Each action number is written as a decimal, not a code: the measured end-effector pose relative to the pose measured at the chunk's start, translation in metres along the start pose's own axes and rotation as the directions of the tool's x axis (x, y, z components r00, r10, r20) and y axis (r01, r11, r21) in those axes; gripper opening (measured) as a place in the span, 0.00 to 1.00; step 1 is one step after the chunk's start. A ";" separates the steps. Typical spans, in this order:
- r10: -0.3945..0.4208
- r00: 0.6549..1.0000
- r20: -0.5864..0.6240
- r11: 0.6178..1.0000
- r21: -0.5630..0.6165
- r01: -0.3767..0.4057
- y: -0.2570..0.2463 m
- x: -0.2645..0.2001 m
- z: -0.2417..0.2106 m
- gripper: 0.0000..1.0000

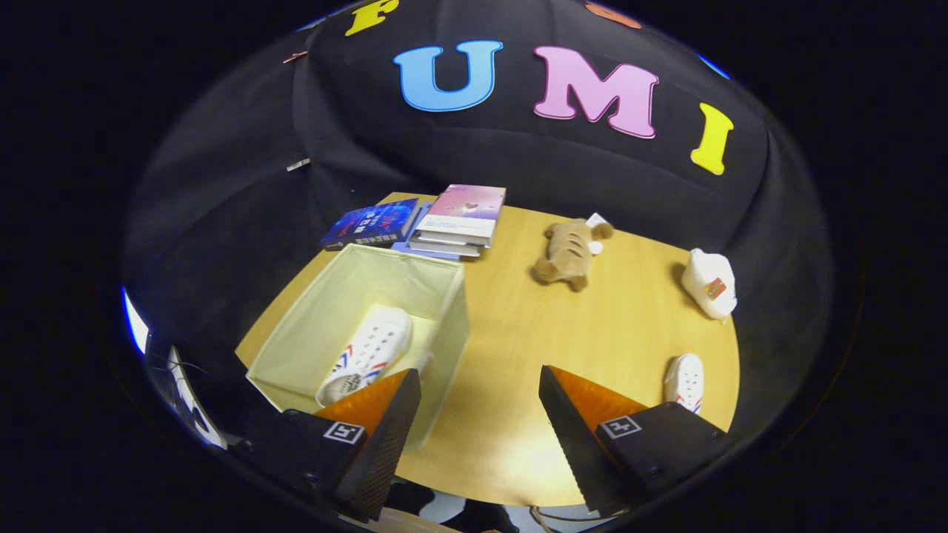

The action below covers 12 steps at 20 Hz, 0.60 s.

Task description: Open the storage box then place both shoes into the box .Put the left shoe in first, then the right shoe, with the right side of both shoes facing outward in a uniform manner.

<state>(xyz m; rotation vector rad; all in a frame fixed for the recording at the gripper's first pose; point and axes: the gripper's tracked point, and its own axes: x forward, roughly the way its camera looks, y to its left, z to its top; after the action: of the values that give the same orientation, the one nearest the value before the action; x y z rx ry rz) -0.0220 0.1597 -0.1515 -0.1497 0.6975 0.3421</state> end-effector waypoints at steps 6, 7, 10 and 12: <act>-0.115 0.993 0.009 0.992 0.060 0.114 -0.107 -0.015 -0.030 0.98; -0.140 0.990 0.001 0.988 0.067 0.140 -0.128 -0.017 -0.039 0.98; -0.223 0.975 -0.026 0.972 0.074 0.224 -0.193 -0.022 -0.069 0.98; -0.262 0.963 -0.062 0.960 0.086 0.267 -0.232 -0.023 -0.092 0.98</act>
<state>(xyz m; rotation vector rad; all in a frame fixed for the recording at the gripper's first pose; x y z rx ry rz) -0.0109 -0.0860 -0.2018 -0.1603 0.7316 0.0489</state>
